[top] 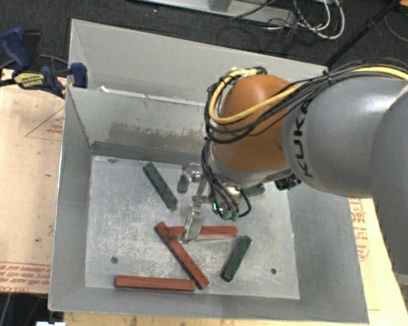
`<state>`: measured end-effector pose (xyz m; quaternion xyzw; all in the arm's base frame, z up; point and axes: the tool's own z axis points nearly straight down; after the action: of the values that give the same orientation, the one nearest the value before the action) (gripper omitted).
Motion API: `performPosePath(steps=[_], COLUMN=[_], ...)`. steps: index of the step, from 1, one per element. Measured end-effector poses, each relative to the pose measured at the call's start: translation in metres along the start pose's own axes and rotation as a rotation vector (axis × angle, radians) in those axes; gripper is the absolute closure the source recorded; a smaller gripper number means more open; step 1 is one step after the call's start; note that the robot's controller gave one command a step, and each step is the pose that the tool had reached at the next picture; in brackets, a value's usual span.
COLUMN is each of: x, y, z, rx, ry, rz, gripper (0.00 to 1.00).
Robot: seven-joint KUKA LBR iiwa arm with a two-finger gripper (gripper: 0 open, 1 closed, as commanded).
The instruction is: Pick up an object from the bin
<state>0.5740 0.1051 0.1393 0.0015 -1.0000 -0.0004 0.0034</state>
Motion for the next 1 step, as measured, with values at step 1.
performPosePath(steps=[1], x=[0.0253], y=[-0.0204], z=[0.0717], rx=[-0.002], ry=[-0.001], rz=[0.119], gripper=[0.0])
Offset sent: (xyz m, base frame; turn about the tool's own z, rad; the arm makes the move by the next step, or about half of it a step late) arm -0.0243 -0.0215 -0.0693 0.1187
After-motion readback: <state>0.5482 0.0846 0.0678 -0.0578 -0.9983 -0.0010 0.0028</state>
